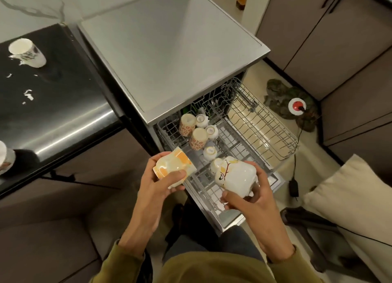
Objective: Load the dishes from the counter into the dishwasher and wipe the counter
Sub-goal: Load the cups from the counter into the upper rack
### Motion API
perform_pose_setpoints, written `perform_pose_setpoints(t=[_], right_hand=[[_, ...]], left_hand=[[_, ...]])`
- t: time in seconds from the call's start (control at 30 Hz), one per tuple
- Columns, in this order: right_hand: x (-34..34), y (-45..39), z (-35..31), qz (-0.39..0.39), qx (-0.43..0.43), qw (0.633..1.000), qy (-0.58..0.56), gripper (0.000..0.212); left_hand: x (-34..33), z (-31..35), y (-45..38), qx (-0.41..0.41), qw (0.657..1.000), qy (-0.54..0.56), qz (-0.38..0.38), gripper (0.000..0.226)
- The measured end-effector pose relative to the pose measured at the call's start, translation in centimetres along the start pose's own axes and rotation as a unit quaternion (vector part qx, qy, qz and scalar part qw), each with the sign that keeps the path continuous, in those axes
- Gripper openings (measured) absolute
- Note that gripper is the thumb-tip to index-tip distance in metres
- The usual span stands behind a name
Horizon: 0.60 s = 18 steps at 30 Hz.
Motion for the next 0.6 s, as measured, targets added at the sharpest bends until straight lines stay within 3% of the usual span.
perform_pose_setpoints(t=[0.33,0.5,0.6], right_hand=[[4.7,-5.3,-3.2,-0.017,0.066,0.986,0.150,0.059],[9.3,-11.0,-2.8,-0.049,0.074,0.979,0.186,0.062],[11.7,-15.7,-1.8,-0.107,0.064,0.967,0.220,0.061]], left_hand=[[-2.3,-0.9,-0.9,0.008,0.999,0.024,0.044,0.061],[-6.4,-4.3,-1.1,0.026,0.993,0.036,0.105,0.067],[-9.7,-6.7,-1.0,0.020,0.984,0.055,0.171,0.070]])
Point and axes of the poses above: each hand's wrist, its own y-axis away from the middle knuckle, its own x-axis out of the back of the hand, z = x × y, the point moved 7 cm from there along -y, towards the middle knuckle, and after that the axes turned 4 degrees about y, right-handed, at the moved point
